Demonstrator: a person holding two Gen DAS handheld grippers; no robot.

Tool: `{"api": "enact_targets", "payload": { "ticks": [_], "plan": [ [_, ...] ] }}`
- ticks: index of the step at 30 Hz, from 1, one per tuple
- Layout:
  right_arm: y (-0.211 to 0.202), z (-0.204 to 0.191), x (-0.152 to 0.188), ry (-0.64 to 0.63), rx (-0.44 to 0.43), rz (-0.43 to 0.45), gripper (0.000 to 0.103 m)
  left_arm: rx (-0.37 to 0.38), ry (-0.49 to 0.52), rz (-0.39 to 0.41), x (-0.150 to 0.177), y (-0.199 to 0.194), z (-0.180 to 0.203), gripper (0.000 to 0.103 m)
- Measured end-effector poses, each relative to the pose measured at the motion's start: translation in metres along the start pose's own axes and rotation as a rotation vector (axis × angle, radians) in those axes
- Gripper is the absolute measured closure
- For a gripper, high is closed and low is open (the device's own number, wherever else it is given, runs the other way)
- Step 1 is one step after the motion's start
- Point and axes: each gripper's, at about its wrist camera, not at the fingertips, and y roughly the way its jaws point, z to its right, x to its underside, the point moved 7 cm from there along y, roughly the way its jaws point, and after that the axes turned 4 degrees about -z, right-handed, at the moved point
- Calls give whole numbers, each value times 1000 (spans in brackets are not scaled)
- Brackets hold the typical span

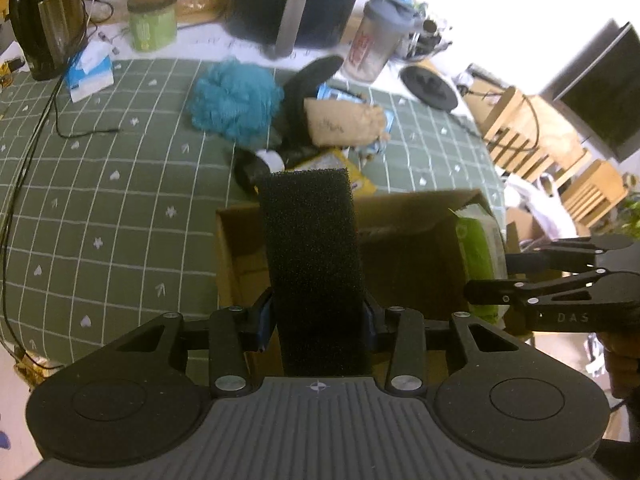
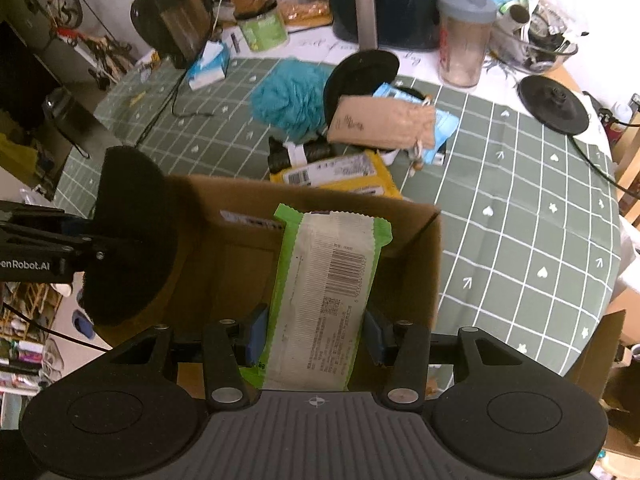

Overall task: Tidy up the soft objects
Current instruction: 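Carry the wipes pack and foam strip over the box and open both grippers, then withdraw both open grippers from the box back toward the table items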

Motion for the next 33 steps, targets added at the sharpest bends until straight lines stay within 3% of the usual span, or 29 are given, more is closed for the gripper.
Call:
{"api": "enact_targets", "payload": {
  "ticks": [18,20,22,25,30,33],
  "plan": [
    [17,-8,12,-10,52,-57,50,-78,-24,-53,17,14,8,60],
    [14,-10,11,-16,60,-47,42,-99,-22,-55,18,14,7,59],
    [8,-12,9,-23,66,-30,26,-127,-16,-57,18,13,7,55],
    [-1,-17,6,-40,80,-7,13,-148,-11,-55,20,10,8,41],
    [-15,-22,3,-63,133,23,1,-183,-5,-15,17,-2,11,34],
    [-24,-23,2,-72,161,41,0,-191,-6,9,13,-11,13,29]
  ]
}}
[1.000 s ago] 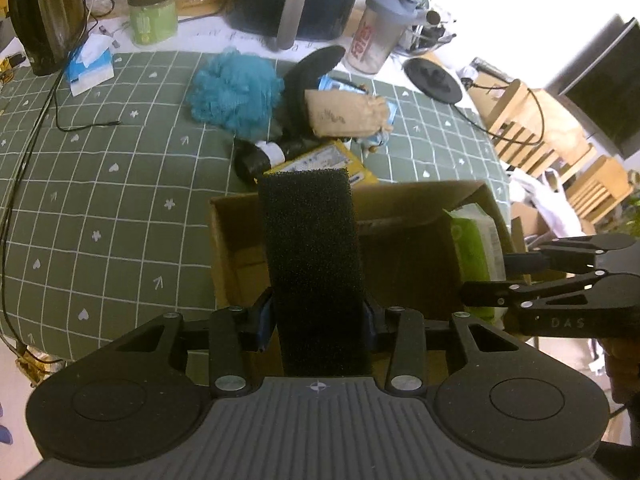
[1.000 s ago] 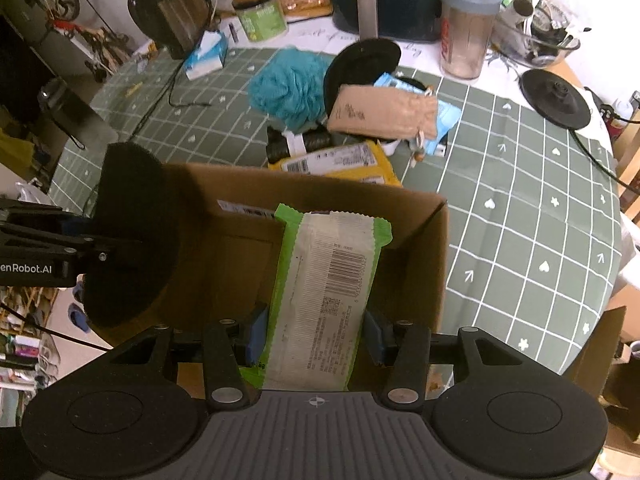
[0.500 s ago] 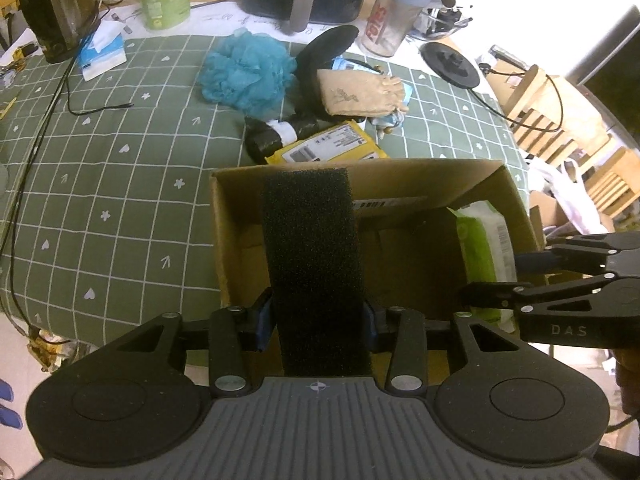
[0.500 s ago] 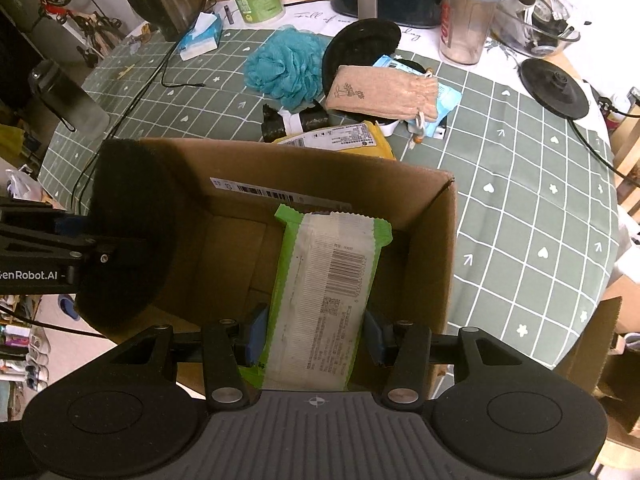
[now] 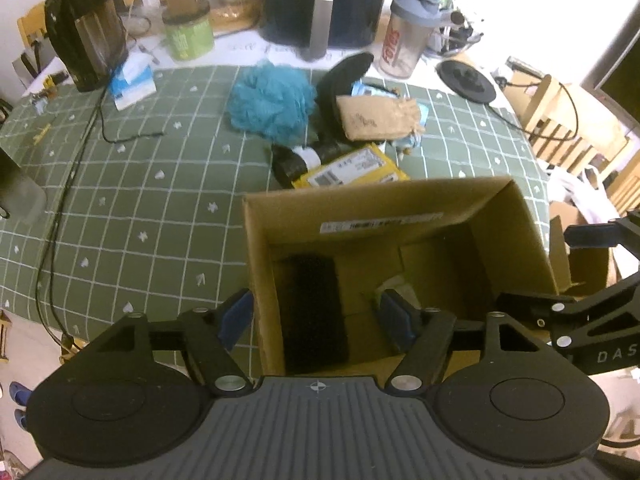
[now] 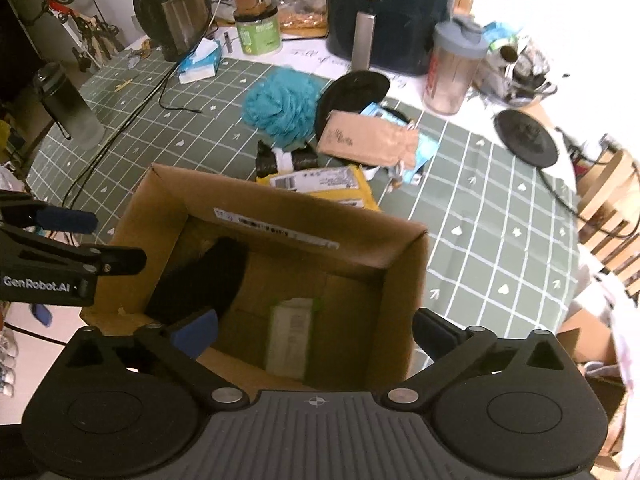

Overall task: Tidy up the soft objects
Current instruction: 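Withdraw both open grippers from the box back toward the table items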

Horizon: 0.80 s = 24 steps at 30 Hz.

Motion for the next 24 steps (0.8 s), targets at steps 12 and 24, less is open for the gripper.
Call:
{"api": "enact_targets", "payload": {
  "ticks": [12,24],
  "plan": [
    [-15,11,-8,19,53,38,0,-35,11,73,-12,-16,-2,28],
    [-18,22,-10,33,70,47,0,-35,19,75,-13,-17,-3,28]
  ]
}}
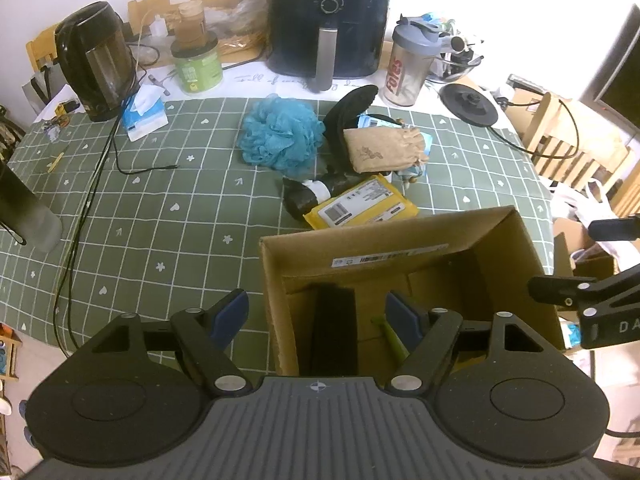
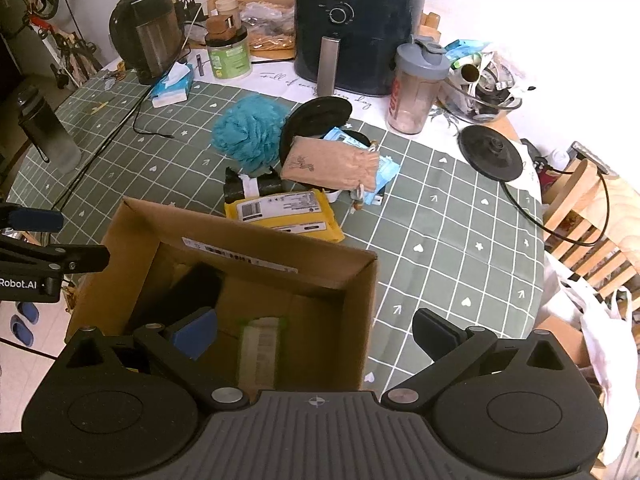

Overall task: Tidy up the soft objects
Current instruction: 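Withdraw both open grippers from the box back toward the table items, then lower the right gripper onto the brown burlap drawstring pouch and close it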

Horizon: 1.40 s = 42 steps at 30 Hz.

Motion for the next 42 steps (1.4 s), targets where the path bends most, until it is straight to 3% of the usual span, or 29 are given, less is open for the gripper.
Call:
{"api": "enact_targets", "payload": {
  "ticks": [11,24,31,42],
  "plan": [
    [2,26,-8,14,13,12,0,-14,-8,7,-3,2,-5,28],
    [28,64,-39,27,-29,42,0,49,-45,46,-8,7,-13,28],
    [54,75,-71,35,-124,77,0,82,-67,64,-15,10,-13,28],
    [92,73,-127,-71,-182,134,0,108,-78,111,-36,11,-10,28]
  ]
}}
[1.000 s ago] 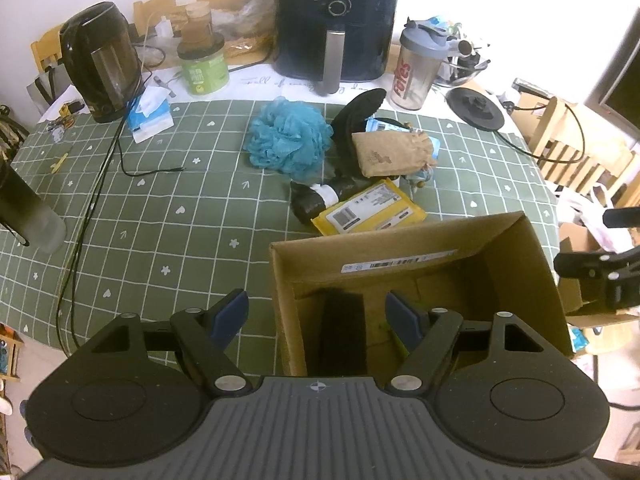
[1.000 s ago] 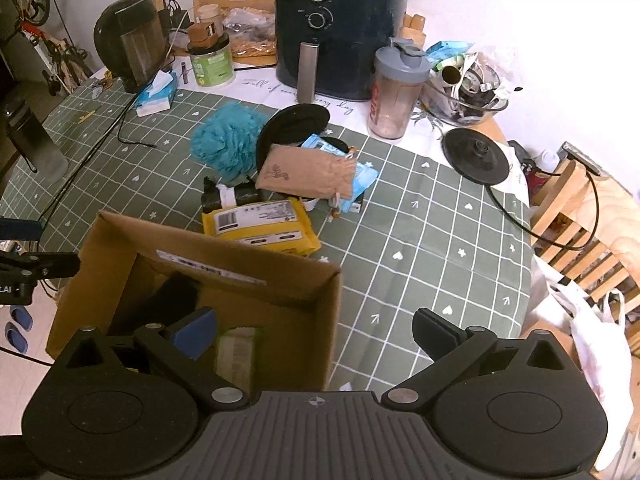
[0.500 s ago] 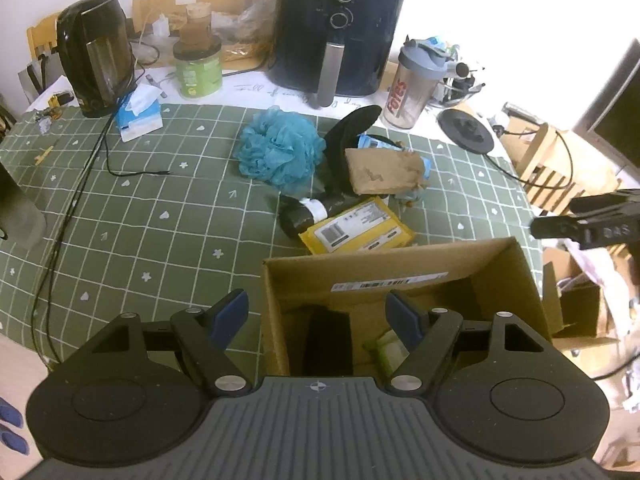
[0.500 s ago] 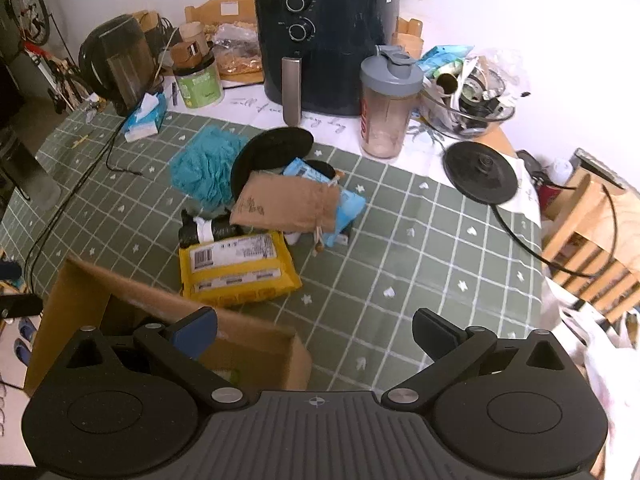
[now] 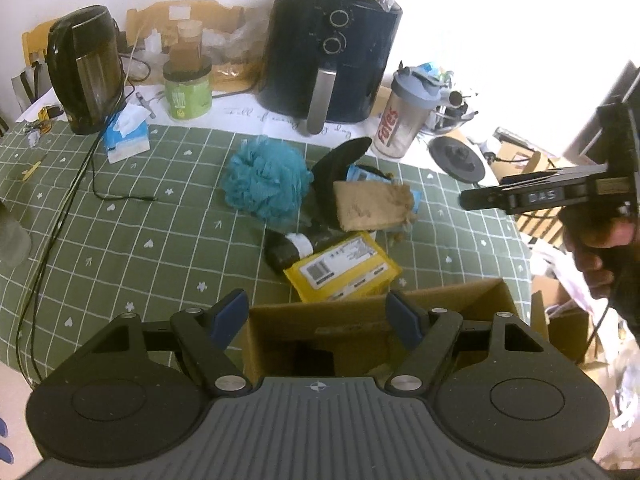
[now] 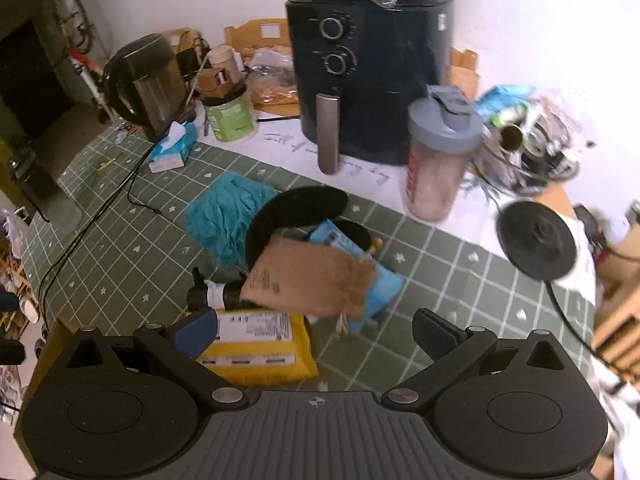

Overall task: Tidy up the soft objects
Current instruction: 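Lower the right gripper onto the brown burlap drawstring pouch and close it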

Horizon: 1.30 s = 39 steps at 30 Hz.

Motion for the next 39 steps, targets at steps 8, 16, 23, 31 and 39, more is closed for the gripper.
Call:
{"api": "enact_targets", "payload": {
  "ticks": [8,16,23,31,39],
  "plan": [
    [39,0,-12,-87,-20,5,0,-2,-31,24,-10,0,-4,28],
    [73,-1,-9,-148,-31,25,0,-10,-86,5,-6,6,-14,28],
    [97,-11,-5,-240,-38,14,8,-11,-107,-12,0,9,-19,28],
    [121,-26,-5,-370,-37,-6,13,-19,-125,-19,5,11,-22,28],
    [148,-42,3,-544,19,-60,24,-33,-157,-16,9,7,-27,28]
  ]
}}
